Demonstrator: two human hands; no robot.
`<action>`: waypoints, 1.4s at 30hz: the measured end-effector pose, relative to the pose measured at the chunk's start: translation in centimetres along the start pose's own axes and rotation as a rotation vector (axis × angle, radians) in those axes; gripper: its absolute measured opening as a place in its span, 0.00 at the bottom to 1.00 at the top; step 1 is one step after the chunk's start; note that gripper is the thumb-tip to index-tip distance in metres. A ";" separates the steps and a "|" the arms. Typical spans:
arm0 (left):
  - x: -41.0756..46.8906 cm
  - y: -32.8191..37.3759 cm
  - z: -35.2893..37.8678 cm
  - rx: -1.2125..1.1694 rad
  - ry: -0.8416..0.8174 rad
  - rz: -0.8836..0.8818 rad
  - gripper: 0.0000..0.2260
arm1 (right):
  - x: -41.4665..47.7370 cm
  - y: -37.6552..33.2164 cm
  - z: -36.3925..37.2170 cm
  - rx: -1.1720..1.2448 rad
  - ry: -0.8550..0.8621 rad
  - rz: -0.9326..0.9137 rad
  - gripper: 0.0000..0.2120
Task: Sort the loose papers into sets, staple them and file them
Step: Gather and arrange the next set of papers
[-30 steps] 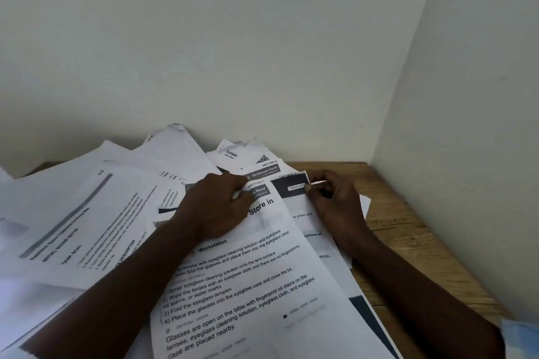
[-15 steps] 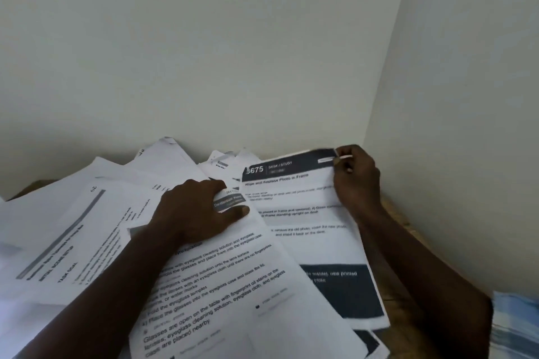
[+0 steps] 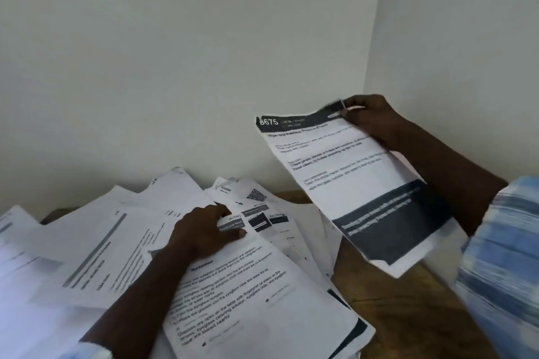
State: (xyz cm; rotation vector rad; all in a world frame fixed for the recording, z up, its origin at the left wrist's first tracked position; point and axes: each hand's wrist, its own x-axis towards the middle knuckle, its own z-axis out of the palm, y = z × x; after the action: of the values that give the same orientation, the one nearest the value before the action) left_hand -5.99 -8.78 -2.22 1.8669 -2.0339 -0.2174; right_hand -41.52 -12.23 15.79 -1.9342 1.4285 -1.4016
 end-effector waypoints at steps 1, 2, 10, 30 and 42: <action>0.1 -0.1 0.1 0.006 -0.014 -0.003 0.31 | -0.7 0.1 0.3 -0.024 -0.045 0.017 0.09; 0.0 -0.1 0.0 0.005 -0.021 0.002 0.30 | -1.5 0.3 1.2 -0.053 -0.102 0.039 0.09; 0.0 0.3 -1.9 -0.522 -0.106 -0.071 0.31 | -11.8 2.8 13.6 -0.371 -0.235 0.079 0.07; 0.0 -0.5 -2.8 -0.555 -0.549 0.089 0.10 | -14.1 7.1 17.2 -0.441 -0.112 0.285 0.13; 0.1 -1.0 -2.3 -0.676 -0.588 0.024 0.13 | -13.6 9.2 15.6 -0.242 -0.006 0.310 0.06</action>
State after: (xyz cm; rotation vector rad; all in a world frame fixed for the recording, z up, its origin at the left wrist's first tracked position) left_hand -4.27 -8.73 -0.46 1.4314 -1.9378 -1.3897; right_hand -32.82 -8.36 -4.73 -1.7495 1.8734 -1.1247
